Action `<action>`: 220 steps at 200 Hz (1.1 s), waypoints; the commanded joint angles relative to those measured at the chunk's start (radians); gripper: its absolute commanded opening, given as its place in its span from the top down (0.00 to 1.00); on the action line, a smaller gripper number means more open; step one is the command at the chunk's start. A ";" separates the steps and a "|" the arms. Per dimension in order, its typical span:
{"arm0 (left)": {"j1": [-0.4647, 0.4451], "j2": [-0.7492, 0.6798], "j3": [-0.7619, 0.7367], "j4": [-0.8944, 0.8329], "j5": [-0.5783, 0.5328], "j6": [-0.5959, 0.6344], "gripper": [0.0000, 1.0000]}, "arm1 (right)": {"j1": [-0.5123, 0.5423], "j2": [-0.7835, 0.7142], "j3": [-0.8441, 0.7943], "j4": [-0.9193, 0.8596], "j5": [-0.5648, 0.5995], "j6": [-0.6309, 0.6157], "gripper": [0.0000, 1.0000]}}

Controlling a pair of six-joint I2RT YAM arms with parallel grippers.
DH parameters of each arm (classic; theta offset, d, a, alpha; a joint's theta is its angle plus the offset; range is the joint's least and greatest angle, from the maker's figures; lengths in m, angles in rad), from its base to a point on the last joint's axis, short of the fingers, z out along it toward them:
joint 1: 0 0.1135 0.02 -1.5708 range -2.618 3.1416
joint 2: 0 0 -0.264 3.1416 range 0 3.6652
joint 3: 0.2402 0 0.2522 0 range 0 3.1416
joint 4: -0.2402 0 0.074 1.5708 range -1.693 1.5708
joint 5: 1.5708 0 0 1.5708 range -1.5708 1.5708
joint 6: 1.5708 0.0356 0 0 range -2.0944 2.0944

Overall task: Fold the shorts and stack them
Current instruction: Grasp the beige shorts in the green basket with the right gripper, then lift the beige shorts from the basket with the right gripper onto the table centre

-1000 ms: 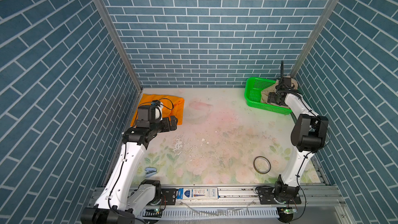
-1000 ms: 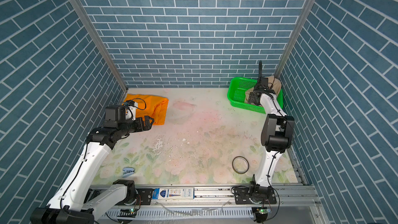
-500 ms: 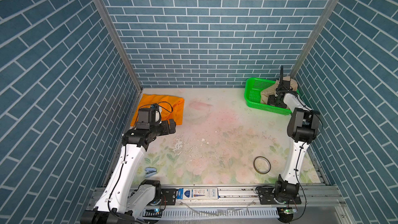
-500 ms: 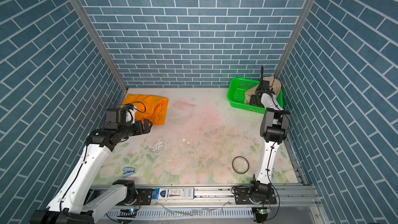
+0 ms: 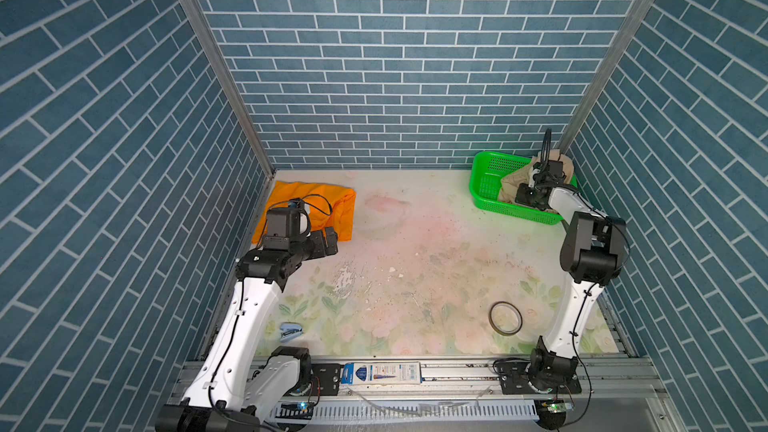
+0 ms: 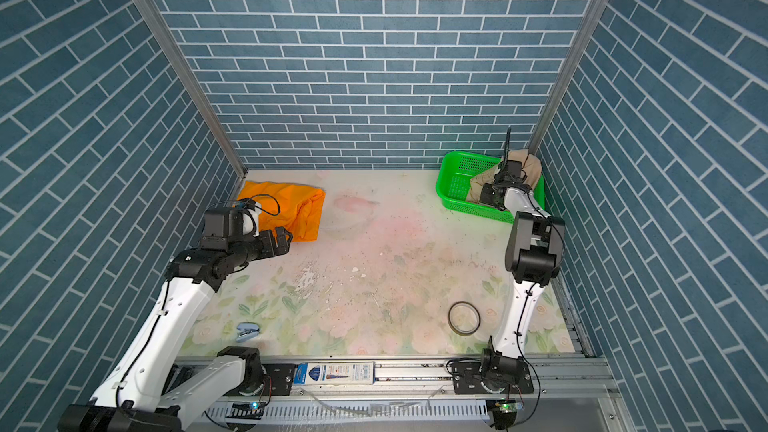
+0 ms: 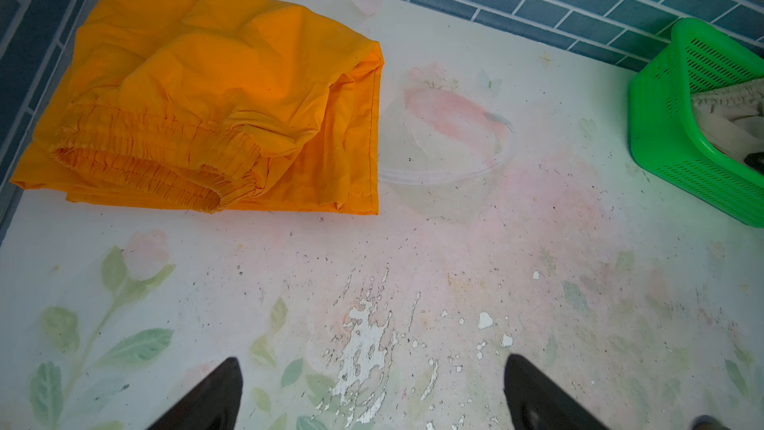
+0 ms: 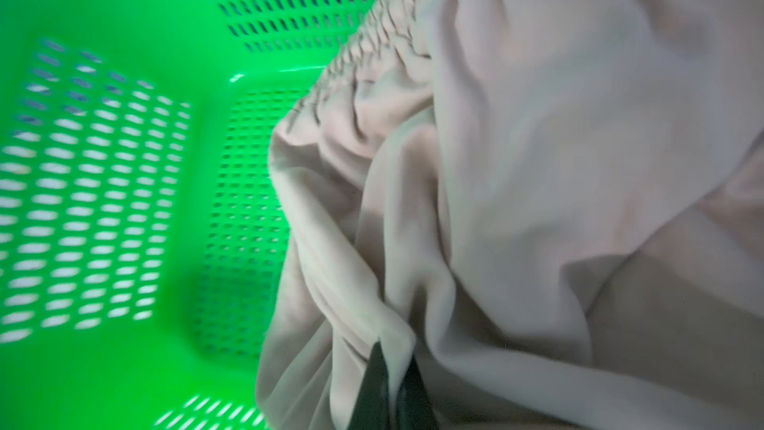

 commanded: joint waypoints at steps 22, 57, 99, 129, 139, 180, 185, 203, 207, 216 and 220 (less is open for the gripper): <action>-0.002 -0.066 -0.060 0.065 0.028 -0.006 0.00 | 0.022 -0.228 -0.096 0.205 -0.133 0.084 1.00; -0.002 -0.085 -0.084 0.077 0.021 -0.003 0.00 | 0.049 -0.369 -0.123 0.284 -0.252 0.144 1.00; -0.002 -0.139 -0.163 0.159 0.060 -0.062 0.00 | 0.119 -0.464 0.032 0.266 -0.476 0.242 1.00; -0.002 -0.172 -0.185 0.141 0.050 -0.033 0.00 | 0.239 -0.466 0.288 0.057 -0.611 0.208 1.00; -0.002 -0.177 -0.180 0.124 0.029 -0.029 0.00 | 0.288 -0.455 0.381 -0.010 -0.648 0.207 1.00; -0.002 -0.185 -0.123 0.081 -0.023 -0.034 0.00 | 0.482 -0.450 0.552 -0.100 -0.687 0.248 1.00; -0.002 -0.178 -0.110 0.072 -0.024 -0.031 0.00 | 0.500 -0.451 0.551 -0.085 -0.690 0.270 1.00; -0.002 -0.149 -0.066 0.047 -0.009 -0.014 0.00 | 0.574 -0.446 0.545 -0.053 -0.698 0.317 1.00; -0.002 -0.145 -0.056 0.040 -0.009 -0.010 0.00 | 0.590 -0.443 0.545 -0.050 -0.702 0.323 1.00; -0.001 -0.135 -0.036 0.018 -0.017 -0.001 0.00 | 0.623 -0.440 0.545 -0.050 -0.697 0.331 1.00; -0.001 -0.130 -0.026 0.007 -0.023 0.004 0.00 | 0.634 -0.439 0.543 -0.054 -0.695 0.333 1.00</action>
